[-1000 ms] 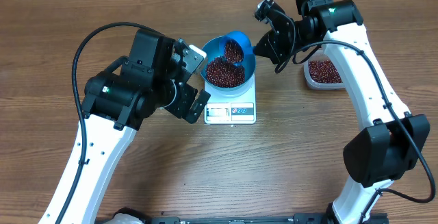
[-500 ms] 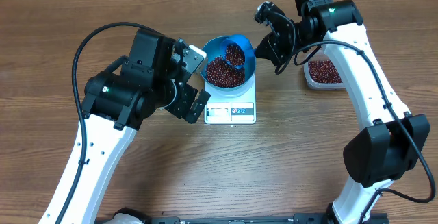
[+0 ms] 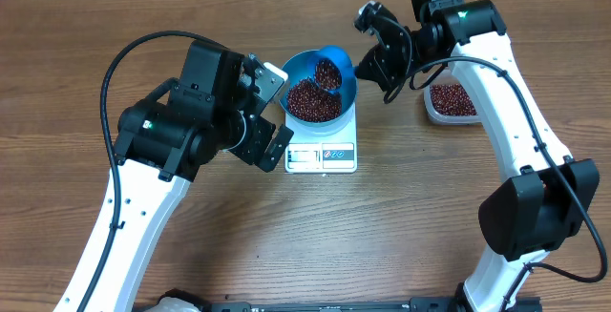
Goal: Scoop item into bowl and weigh 150g on scale
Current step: 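Hold the scoop tilted over the bowl, trickling beans slowly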
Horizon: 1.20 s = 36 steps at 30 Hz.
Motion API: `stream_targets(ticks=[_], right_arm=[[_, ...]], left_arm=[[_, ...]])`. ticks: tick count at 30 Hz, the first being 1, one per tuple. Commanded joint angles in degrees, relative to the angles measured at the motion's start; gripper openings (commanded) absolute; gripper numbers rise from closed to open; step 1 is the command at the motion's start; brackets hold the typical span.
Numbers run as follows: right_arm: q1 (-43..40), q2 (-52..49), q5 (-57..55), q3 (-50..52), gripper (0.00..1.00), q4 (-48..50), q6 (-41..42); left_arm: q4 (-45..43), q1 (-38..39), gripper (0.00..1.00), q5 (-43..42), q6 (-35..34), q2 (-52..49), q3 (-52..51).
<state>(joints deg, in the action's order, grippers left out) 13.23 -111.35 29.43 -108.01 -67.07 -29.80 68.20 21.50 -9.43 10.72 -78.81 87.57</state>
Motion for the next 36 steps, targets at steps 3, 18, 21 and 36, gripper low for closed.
stream_targets(ticks=[3,18,21,36], right_arm=[[0.3,2.2,1.2,-1.7,0.04,-1.7,-1.7],[0.3,2.2,-0.1,-1.7,0.04,-2.0,-1.4],[0.2,2.2,-0.2,-1.7,0.04,0.7,3.2],[0.6,2.2,0.3,-1.7,0.04,-0.1,2.2]], left_arm=[[0.2,-0.1,1.00,-0.5,0.9,-0.3,0.3],[0.2,-0.1,1.00,-0.5,0.9,-0.3,0.3],[0.2,-0.1,1.00,-0.5,0.9,-0.3,0.3],[0.2,-0.1,1.00,-0.5,0.9,-0.3,0.3]])
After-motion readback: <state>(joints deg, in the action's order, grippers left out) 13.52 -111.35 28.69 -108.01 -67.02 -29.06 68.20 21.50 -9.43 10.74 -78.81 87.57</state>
